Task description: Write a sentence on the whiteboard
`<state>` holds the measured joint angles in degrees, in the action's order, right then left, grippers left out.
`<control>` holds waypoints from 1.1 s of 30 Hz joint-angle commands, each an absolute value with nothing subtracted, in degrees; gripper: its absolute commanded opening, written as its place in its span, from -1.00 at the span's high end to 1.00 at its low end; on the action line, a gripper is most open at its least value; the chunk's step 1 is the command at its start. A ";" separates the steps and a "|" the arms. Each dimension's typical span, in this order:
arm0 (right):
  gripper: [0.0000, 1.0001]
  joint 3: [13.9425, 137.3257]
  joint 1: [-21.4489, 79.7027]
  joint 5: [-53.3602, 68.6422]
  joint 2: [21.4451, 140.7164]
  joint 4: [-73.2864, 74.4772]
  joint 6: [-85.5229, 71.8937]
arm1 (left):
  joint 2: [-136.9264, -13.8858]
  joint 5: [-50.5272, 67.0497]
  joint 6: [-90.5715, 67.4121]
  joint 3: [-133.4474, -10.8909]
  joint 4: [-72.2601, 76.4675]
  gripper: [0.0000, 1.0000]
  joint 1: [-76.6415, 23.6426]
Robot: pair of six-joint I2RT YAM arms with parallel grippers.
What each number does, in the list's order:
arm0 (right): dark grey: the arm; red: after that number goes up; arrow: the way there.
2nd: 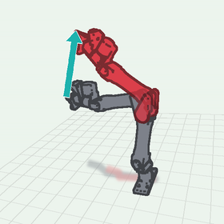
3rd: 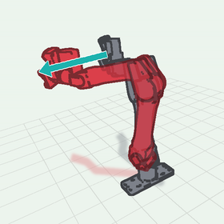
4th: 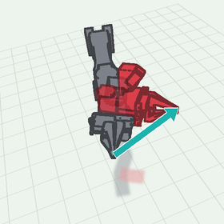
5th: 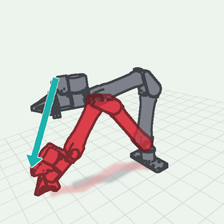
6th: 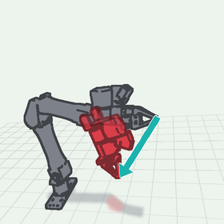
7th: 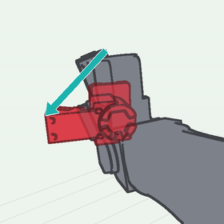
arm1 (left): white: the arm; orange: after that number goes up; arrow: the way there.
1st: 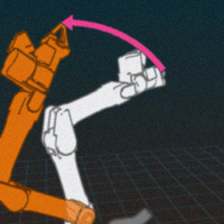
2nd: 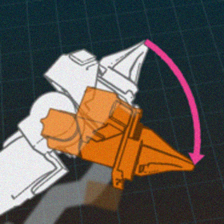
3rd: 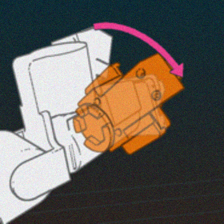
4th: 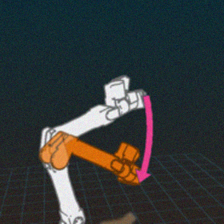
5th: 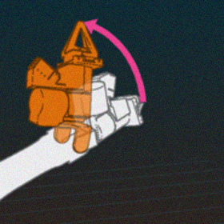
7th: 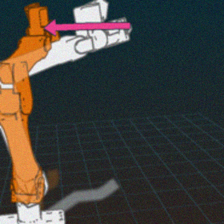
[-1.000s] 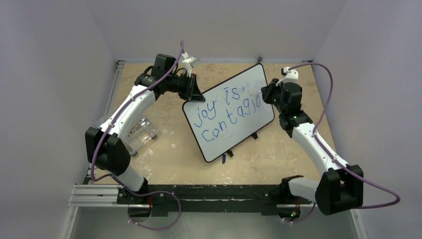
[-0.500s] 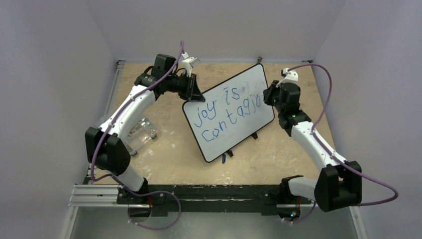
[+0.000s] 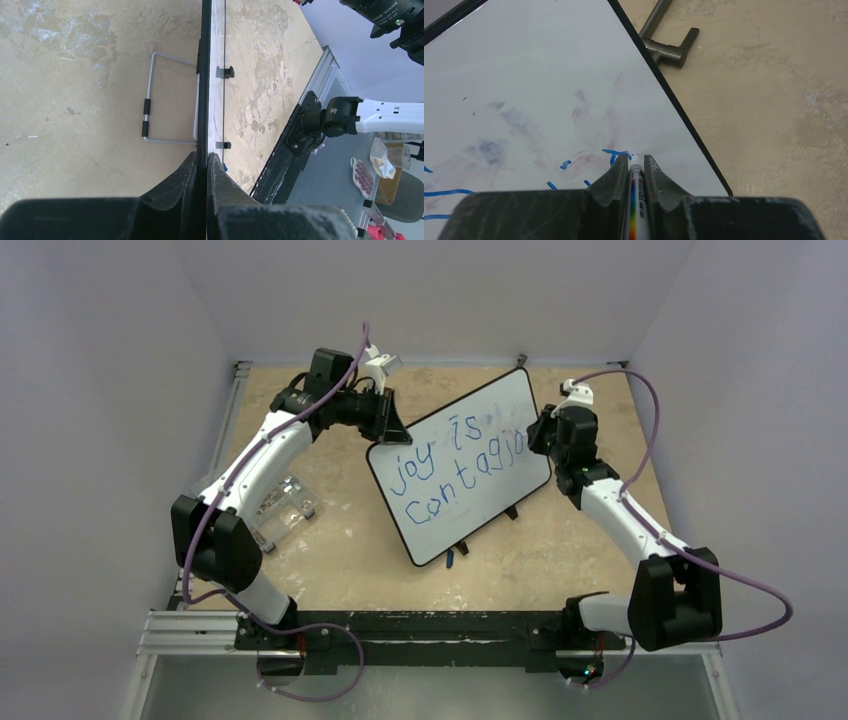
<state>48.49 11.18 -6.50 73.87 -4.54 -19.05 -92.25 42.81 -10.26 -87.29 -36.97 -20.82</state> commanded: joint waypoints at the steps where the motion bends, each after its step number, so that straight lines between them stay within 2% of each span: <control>1: 1.00 47.38 10.96 -6.72 73.41 -6.77 -18.63 | -90.27 40.25 -6.61 -88.24 -34.01 1.00 -20.83; 15: 1.00 42.90 10.99 -6.98 73.08 -7.15 -19.96 | -90.13 40.73 -6.78 -88.16 -33.82 1.00 -20.83; 33: 1.00 51.15 10.71 -8.40 78.46 -6.95 -19.18 | -90.22 40.69 -6.80 -88.15 -33.82 1.00 -20.92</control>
